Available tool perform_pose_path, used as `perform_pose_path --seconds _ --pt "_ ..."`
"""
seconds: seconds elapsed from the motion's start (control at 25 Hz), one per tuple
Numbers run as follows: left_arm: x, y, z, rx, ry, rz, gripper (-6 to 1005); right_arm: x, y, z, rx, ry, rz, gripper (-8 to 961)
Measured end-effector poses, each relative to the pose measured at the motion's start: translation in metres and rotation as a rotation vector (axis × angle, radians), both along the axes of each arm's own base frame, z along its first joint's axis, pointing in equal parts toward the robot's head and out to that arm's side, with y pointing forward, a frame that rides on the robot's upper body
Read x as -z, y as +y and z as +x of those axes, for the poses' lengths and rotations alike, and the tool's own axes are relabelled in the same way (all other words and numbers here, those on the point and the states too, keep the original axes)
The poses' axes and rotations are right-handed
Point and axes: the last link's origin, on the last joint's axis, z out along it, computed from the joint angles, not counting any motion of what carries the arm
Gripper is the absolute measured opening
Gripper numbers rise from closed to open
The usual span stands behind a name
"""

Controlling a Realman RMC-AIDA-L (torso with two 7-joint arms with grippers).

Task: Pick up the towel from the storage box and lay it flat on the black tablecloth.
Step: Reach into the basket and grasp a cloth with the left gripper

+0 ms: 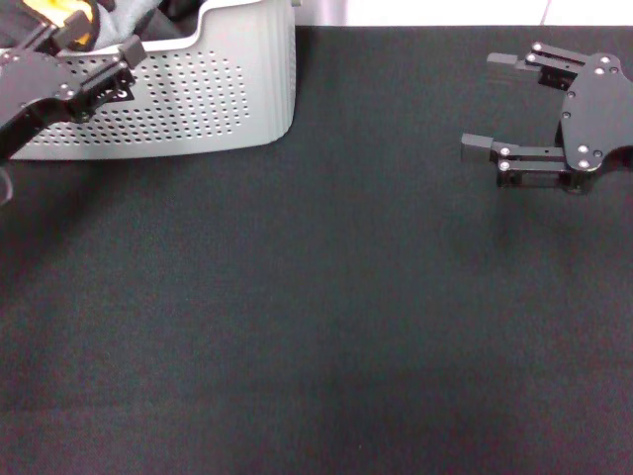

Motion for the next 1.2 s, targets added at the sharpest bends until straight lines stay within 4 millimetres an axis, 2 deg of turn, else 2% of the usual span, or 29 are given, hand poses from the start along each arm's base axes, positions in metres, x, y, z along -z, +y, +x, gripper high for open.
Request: perform_pose_path --seconds 0.32,0.76,1.2 --pt "-0.008 -0.007 -0.003 0.009 -0.014 0.029 736 0.001 0.000 0.000 -0.009 -0.005 0.005 826" --pt "0.000 0.014 0.002 -0.020 0.041 0.021 717 0.001 -0.001 0.002 -0.004 -0.005 0.003 826" --pt "0.001 0.021 0.000 -0.076 0.015 -0.049 697 -0.002 -0.005 0.006 0.001 0.012 0.008 826"
